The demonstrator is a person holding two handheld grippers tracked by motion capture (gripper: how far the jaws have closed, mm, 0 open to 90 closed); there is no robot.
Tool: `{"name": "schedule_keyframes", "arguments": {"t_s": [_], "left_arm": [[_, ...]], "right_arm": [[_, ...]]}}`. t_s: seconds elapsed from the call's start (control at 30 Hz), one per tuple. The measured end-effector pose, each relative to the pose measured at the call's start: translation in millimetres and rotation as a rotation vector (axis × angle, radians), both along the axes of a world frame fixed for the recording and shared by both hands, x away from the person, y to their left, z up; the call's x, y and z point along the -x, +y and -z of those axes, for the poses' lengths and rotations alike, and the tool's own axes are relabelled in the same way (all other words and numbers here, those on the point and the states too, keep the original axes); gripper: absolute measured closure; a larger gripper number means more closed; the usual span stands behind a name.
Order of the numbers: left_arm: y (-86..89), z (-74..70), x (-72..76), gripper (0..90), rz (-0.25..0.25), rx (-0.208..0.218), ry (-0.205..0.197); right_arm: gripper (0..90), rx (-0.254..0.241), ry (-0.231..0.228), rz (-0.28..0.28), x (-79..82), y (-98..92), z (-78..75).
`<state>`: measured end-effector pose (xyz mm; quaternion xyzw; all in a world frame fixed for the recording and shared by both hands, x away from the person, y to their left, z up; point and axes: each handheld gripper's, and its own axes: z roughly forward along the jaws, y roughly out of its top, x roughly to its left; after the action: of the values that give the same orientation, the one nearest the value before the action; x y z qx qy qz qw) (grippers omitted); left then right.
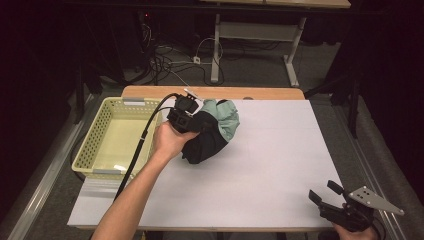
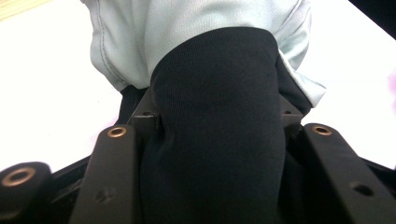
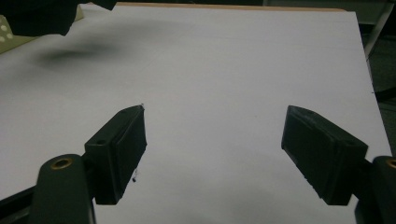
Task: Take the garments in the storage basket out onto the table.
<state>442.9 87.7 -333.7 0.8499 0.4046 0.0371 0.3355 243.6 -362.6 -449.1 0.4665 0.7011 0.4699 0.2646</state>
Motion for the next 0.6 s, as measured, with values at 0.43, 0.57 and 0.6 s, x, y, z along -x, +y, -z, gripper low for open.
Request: {"name": "schedule_keyframes", "arguments": {"t_s": [0.43,0.57,0.6], "left_arm": [[-11.6,20.9,-13.5,49.9,-0.018,-0.006,0.015],[-12.2,27.7,-17.3,49.8,-0.029,-0.008,0.018],[-12.3,29.4,-18.2,49.8,-0.034,-0.01,0.019]], "right_arm": [[22.8,0.001,0.0,0.0,-0.1,0.3,0.0],[22.7,0.002,-0.001,-0.001,-0.1,0.3,0.1],[22.7,0.002,-0.001,-0.001,-0.1,0.3,0.1]]}}
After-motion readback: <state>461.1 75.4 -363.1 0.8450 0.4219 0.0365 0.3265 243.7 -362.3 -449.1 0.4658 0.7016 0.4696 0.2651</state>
